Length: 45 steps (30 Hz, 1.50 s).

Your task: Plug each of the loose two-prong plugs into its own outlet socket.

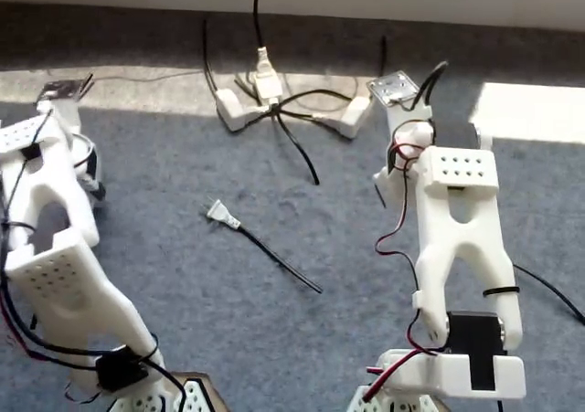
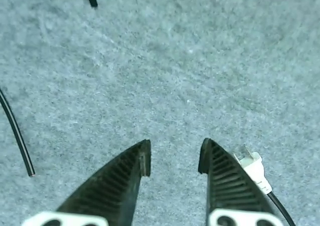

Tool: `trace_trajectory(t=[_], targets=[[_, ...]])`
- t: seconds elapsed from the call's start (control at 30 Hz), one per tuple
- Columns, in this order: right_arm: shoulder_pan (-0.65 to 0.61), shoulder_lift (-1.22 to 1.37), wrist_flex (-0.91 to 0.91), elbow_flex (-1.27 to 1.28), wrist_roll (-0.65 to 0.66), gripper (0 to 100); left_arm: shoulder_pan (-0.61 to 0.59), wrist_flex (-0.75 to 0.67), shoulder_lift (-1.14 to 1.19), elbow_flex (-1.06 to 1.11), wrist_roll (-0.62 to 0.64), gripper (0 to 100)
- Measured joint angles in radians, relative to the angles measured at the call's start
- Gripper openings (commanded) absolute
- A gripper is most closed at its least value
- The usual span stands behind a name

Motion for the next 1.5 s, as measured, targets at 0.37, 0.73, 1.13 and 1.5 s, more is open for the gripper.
trace_trajectory(t=[0.37,0.73,1.13,1.5], targets=[[0.247,0.000,-0.023,0.000,0.000,16.7,0.618,0.229,-0.215,-0.087,0.144,1],[0.562,0.000,-0.133,0.000,0.112,16.7,1.086,0.021,-0.066,-0.008,0.218,1],[0.640,0.000,-0.138,0.000,0.158,16.7,1.074,0.172,0.382,-0.479,0.196,18],[0.640,0.000,-0.138,0.000,0.158,16.7,1.016,0.209,0.399,-0.628,0.153,18]])
